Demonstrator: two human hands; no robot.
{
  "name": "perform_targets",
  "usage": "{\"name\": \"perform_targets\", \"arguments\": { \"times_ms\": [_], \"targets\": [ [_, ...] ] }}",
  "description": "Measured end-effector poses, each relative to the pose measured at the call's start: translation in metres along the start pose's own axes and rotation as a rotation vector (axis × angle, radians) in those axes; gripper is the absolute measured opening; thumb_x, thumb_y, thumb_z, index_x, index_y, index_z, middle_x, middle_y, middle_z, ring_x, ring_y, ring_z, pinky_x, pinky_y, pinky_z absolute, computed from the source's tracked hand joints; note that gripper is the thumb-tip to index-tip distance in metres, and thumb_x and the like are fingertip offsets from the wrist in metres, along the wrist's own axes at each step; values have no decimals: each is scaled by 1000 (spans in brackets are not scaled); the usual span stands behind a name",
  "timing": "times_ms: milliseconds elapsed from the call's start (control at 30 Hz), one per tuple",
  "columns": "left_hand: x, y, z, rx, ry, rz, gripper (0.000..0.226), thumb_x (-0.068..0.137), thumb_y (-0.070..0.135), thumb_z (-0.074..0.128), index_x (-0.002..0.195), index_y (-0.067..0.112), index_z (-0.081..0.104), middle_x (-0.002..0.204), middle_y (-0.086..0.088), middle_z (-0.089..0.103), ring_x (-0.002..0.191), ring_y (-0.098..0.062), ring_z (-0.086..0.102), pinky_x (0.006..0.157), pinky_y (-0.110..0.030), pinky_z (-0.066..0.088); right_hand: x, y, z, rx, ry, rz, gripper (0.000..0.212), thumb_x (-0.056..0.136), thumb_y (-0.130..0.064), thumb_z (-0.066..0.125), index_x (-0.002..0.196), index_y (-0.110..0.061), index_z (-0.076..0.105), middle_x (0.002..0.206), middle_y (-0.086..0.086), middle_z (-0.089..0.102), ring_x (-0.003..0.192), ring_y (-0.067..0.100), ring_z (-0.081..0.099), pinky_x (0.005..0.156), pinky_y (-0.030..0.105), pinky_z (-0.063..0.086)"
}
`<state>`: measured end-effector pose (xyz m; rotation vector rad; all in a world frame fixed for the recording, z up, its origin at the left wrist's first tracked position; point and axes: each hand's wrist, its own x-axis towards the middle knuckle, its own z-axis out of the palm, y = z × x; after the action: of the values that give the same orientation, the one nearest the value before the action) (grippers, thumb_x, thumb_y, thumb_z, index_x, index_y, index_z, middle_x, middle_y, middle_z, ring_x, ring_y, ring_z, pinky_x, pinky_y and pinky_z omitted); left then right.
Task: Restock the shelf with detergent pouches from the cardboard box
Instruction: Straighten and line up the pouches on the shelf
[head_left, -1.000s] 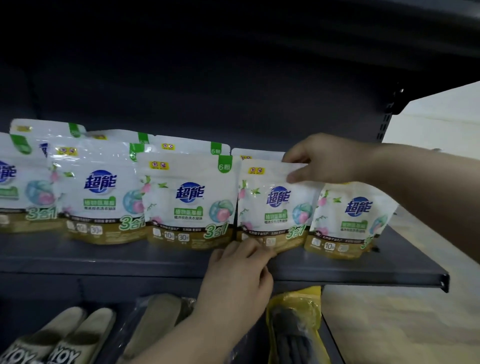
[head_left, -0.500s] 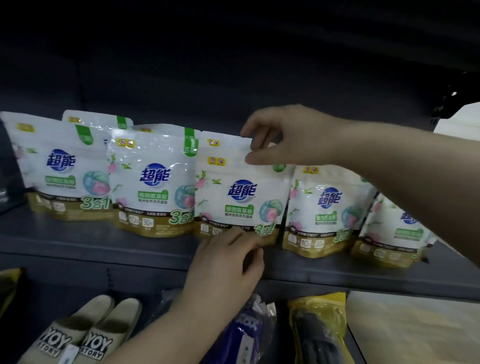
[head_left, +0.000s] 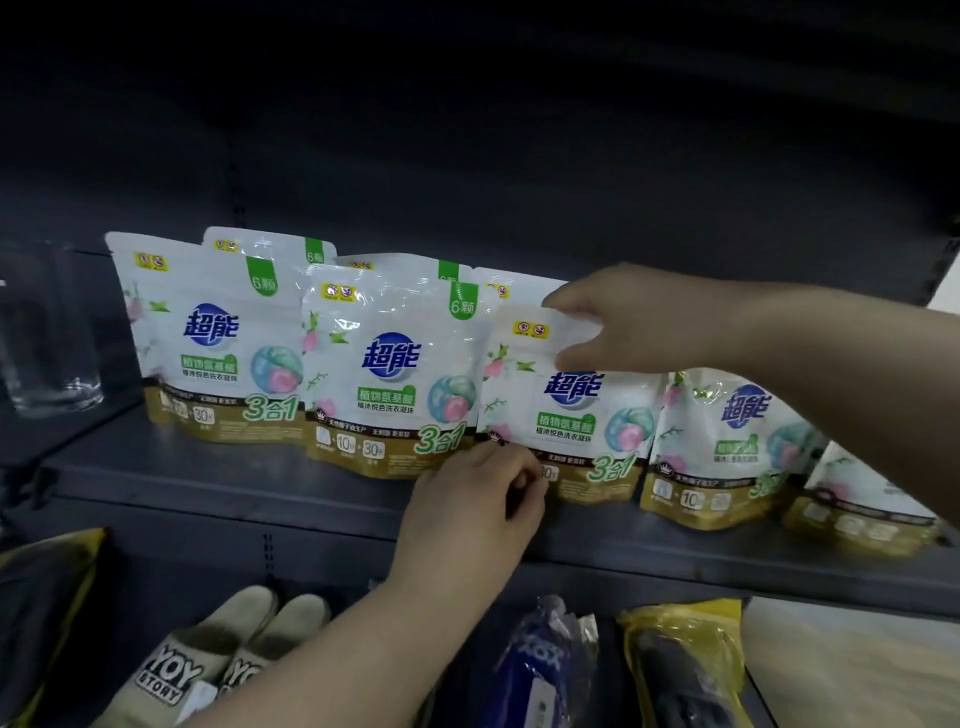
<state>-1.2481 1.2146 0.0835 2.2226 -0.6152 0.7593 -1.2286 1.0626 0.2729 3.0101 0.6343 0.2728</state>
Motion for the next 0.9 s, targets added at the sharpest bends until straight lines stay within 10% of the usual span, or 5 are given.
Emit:
{"name": "perform_targets", "arguments": {
  "times_ms": [133, 333, 500, 700, 900],
  "targets": [
    [-5, -6, -6, -21, 18, 39, 18, 90, 42, 51, 92, 29, 64, 85, 15, 60, 80, -6, 59, 68, -36, 52, 1, -7, -7, 52, -40, 26, 28, 84, -47, 71, 102, -26, 68, 97, -5, 71, 86, 10, 67, 77, 36, 56],
    [-9, -28, -39, -13, 99, 37, 15, 91, 36, 56, 88, 25, 66, 81, 13, 61, 75, -5, 56, 60, -30, 50, 45, -49, -20, 351, 331, -19, 24, 85, -38, 72, 104, -24, 68, 94, -6, 71, 87, 9, 67, 77, 27, 53],
    [-13, -59, -64, 3, 134, -35, 20, 89, 38, 52, 92, 26, 68, 81, 11, 63, 74, -8, 59, 60, -34, 53, 86, -94, -16, 98, 34, -32, 47, 81, -49, 73, 122, -33, 58, 106, -12, 61, 98, 12, 60, 82, 31, 49],
    [-11, -71, -69, 37, 158, -72, 21, 90, 37, 48, 95, 28, 66, 85, 11, 63, 76, -10, 59, 60, -33, 52, 104, -111, 2, 20, 111, -113, 21, 86, -27, 73, 93, -31, 53, 81, -14, 53, 72, 4, 52, 57, 23, 37],
    [-14, -74, -66, 32, 157, -48, 21, 89, 37, 50, 93, 27, 68, 86, 10, 64, 78, -11, 60, 63, -33, 53, 107, -110, 2, 63, 99, -105, 20, 85, -29, 74, 94, -32, 57, 97, -11, 61, 81, 8, 56, 63, 23, 43]
  ]
}}
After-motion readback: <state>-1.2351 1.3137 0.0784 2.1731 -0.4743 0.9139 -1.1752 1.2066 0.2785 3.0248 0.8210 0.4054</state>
